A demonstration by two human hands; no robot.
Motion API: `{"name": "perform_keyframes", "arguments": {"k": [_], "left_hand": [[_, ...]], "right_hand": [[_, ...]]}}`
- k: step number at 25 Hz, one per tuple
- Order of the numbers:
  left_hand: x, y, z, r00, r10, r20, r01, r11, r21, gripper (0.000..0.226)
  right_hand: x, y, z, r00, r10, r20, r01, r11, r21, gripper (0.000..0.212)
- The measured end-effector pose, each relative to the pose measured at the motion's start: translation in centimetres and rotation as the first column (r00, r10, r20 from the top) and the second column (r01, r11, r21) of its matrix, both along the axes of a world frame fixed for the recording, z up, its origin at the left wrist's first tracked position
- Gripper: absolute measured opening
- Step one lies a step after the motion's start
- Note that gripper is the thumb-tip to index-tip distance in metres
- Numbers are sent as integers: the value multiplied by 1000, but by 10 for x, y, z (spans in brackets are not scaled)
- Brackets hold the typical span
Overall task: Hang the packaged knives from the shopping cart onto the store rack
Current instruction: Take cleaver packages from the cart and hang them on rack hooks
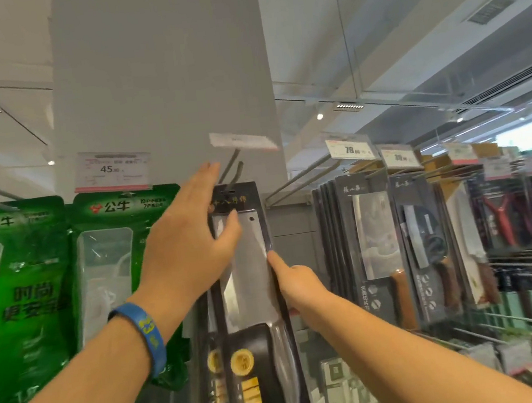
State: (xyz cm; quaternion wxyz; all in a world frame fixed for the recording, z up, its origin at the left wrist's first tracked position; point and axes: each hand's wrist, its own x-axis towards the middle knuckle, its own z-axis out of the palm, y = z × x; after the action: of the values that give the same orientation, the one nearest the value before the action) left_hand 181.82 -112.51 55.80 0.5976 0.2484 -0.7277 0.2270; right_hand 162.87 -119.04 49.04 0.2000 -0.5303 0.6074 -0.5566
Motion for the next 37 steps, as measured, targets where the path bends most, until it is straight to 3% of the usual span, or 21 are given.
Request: {"name": "perform_keyframes", "arguments": {"k": [3, 7, 11, 14, 18, 21, 25, 27, 32, 37], "left_hand": [[3, 2, -47, 985, -128, -117, 147, 975, 166, 61], [14, -6, -106, 947, -226, -228, 307, 845, 437, 43], [20, -5, -168, 863, -298, -408, 501, 604, 620, 19], [16, 12, -230, 830, -310, -464, 558, 421, 716, 17], [4, 32, -338, 816, -274, -509, 559, 148, 816, 14], [-24, 60, -428, 844, -224, -486, 474, -111, 874, 14], [-73, 132, -529, 862, -253, -439, 287, -470, 834, 16], [-100, 158, -559, 865, -274, -420, 205, -571, 795, 14], [-215, 222, -586, 843, -411, -347, 3, -642, 767, 16], [-337, 344, -609, 629, -754, -191, -358, -499, 789, 17]], "right_hand": [[-3, 19, -17, 999, -36, 40, 39, 994, -97, 52], [3, 57, -41, 993, 9, 121, 15, 981, -191, 35], [13, 109, -102, 959, 235, 159, -207, 963, -172, 28], [5, 155, -165, 942, 290, 170, -272, 954, -124, 19], [-27, 215, -275, 966, 141, 216, -155, 987, 50, 15], [-53, 271, -367, 959, -12, 284, -67, 962, 264, 14], [-85, 379, -463, 885, -301, 356, 89, 858, 505, 14], [-103, 441, -493, 801, -458, 386, 178, 797, 577, 16], [-158, 581, -520, 548, -743, 383, 398, 635, 662, 22], [-200, 729, -539, 243, -878, 413, 550, 475, 687, 23]]}}
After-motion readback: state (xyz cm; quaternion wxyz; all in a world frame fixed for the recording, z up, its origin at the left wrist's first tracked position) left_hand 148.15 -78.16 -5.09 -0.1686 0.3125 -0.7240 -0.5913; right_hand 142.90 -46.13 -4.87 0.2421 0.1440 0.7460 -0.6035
